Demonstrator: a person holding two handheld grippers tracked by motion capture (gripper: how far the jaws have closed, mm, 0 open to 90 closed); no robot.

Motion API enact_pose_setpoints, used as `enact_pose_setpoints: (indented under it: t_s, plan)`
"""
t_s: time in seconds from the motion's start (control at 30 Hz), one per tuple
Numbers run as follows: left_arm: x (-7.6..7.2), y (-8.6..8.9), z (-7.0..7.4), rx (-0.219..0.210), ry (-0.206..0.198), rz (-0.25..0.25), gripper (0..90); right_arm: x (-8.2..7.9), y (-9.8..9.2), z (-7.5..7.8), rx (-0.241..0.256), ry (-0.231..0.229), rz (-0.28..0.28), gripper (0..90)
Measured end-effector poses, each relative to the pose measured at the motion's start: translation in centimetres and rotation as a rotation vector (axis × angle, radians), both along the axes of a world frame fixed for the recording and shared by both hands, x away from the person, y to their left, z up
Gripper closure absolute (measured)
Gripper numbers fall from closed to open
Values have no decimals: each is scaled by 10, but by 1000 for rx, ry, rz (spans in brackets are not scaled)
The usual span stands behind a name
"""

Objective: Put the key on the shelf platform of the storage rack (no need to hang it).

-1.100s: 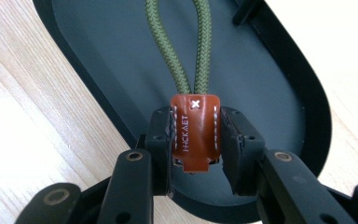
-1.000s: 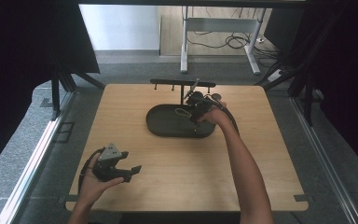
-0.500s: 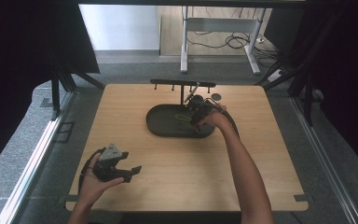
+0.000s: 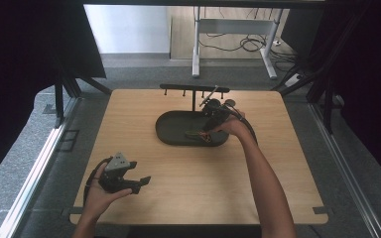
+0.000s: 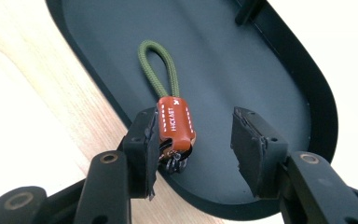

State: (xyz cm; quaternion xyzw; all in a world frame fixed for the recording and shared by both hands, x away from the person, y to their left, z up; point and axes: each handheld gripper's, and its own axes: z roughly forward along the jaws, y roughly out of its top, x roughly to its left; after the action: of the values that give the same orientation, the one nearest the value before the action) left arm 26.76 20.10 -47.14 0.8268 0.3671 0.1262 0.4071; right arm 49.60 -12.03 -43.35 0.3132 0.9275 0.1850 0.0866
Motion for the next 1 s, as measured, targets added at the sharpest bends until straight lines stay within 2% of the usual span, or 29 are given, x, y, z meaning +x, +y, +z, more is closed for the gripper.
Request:
enact_pose_setpoints:
  t_s: [0.27, 0.43, 0.5, 0.73, 0.77, 0.83, 1.0]
  plan:
    - [0, -2, 0, 4, -1, -3, 235, -14, -8, 12, 34, -28, 12, 511]
    - [0, -3, 0, 10, 1, -4, 235, -30, -19, 19, 54, -47, 23, 506]
    - [-1, -3, 0, 10, 1, -6, 235, -41, -30, 21, 66, -62, 25, 503]
    - [-2, -4, 1, 13, -3, -5, 235, -68, -58, 17, 101, -75, 4, 500]
    - [-2, -4, 1, 13, -3, -5, 235, -68, -58, 17, 101, -75, 4, 500]
    - [-2, -6, 1, 10, -5, -7, 235, -80, -71, 13, 109, -84, 3, 500]
    - [-2, -7, 0, 20, -2, -11, 235, -95, -88, 5, 123, -92, -5, 499]
